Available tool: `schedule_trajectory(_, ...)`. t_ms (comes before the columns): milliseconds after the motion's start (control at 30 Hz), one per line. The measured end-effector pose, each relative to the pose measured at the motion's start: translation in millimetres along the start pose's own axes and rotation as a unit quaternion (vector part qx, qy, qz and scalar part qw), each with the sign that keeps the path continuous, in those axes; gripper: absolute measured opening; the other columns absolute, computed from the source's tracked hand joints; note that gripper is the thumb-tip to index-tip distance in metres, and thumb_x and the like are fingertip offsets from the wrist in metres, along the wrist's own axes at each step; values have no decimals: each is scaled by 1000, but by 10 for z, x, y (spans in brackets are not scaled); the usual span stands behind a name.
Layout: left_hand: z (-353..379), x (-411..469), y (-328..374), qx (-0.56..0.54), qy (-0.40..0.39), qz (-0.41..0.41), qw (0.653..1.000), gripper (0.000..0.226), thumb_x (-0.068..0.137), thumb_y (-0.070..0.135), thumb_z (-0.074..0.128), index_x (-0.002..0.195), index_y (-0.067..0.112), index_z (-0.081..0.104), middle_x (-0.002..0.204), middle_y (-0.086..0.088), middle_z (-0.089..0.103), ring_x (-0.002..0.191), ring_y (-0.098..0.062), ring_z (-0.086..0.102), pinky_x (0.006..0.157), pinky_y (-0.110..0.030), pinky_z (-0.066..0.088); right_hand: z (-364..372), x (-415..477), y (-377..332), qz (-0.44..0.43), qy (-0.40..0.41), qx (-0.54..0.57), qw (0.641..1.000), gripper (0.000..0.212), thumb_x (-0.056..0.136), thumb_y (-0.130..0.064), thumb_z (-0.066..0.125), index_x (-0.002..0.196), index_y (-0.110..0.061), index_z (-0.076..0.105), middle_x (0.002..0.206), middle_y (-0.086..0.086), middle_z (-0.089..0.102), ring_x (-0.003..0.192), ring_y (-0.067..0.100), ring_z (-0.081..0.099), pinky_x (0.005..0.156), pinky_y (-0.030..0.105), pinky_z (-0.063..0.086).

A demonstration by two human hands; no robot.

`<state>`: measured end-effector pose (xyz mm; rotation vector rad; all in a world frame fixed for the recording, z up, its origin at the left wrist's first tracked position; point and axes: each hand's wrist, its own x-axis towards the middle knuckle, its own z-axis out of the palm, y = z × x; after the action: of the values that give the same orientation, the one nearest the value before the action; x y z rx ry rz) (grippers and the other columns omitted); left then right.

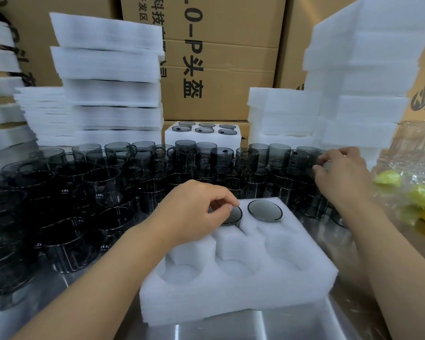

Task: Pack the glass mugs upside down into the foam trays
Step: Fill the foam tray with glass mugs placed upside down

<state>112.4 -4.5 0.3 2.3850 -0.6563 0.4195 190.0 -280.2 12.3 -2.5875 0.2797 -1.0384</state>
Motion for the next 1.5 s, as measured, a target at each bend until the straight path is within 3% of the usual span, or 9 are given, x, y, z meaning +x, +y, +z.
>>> schedule_trajectory(100, 9, -3, -3, -7, 2, 2, 1000, 19, 87, 21, 62, 89, 36, 73, 70, 21, 66, 52, 5, 52, 53, -15, 40, -90, -16, -124, -34, 38, 91, 994, 18, 86, -18, 61, 103, -12, 64, 124, 13, 46, 114, 35, 46, 91, 38, 38)
schedule_trajectory(267, 3, 30, -13, -138, 74, -10, 988, 39, 86, 8, 64, 105, 43, 61, 91, 13, 70, 77, 0, 62, 64, -9, 45, -139, -258, -492, -186, -25, 293, 937, 13, 85, -14, 67, 89, -22, 57, 119, -3, 40, 97, 21, 58, 94, 37, 48)
schedule_trajectory(467, -10, 85, -94, -181, 80, -64, 978, 91, 76, 19, 78, 139, 47, 19, 113, 23, 57, 101, 7, 56, 76, -19, 52, -109, -579, -739, -392, -14, 283, 875, 9, 81, -14, 65, 88, -8, 66, 122, 3, 44, 99, 12, 51, 91, 18, 40)
schedule_trajectory(567, 8, 107, -115, -203, 86, -63, 973, 103, 71, 16, 81, 147, 37, 15, 112, 18, 56, 102, 7, 56, 73, -16, 49, -79, -654, -782, -438, -40, 265, 858, 7, 78, -8, 70, 85, -7, 69, 124, 12, 47, 101, 11, 49, 91, 12, 37)
schedule_trajectory(733, 6, 104, -118, -193, 109, -47, 974, 85, 70, 15, 80, 121, 56, 26, 108, 13, 58, 97, 6, 57, 74, -16, 50, -100, -661, -769, -425, -56, 288, 856, 12, 75, -12, 70, 87, -9, 67, 122, 7, 49, 98, 7, 51, 87, 18, 43)
schedule_trajectory(867, 16, 107, -111, -185, 118, -33, 975, 72, 67, 11, 83, 108, 46, 34, 108, 9, 58, 87, 7, 57, 66, -13, 47, -134, -683, -771, -402, -100, 308, 857, 55, 74, -22, 70, 125, -20, 49, 118, -7, 50, 100, 0, 50, 81, 17, 47)
schedule_trajectory(967, 19, 101, -123, -189, 118, -30, 974, 69, 65, 13, 84, 106, 41, 35, 107, 10, 59, 85, 6, 57, 65, -12, 46, -155, -681, -773, -403, -105, 290, 861, 66, 73, -29, 70, 133, -22, 43, 116, -9, 52, 103, 1, 50, 83, 21, 47)
schedule_trajectory(1333, 32, 103, -141, -174, 97, -45, 979, 74, 66, 15, 81, 112, 46, 33, 104, 13, 60, 86, 9, 56, 69, -16, 48, -154, -677, -769, -407, -116, 275, 863, 65, 73, -32, 73, 132, -21, 47, 115, -4, 54, 102, 8, 53, 82, 26, 48)
schedule_trajectory(1500, 21, 105, -157, -180, 69, -54, 980, 91, 68, 19, 80, 139, 44, 28, 110, 13, 59, 97, 4, 57, 72, -20, 50, -148, -687, -764, -380, -132, 283, 871, 65, 74, -38, 73, 132, -25, 46, 113, -6, 54, 98, 9, 54, 78, 30, 51)
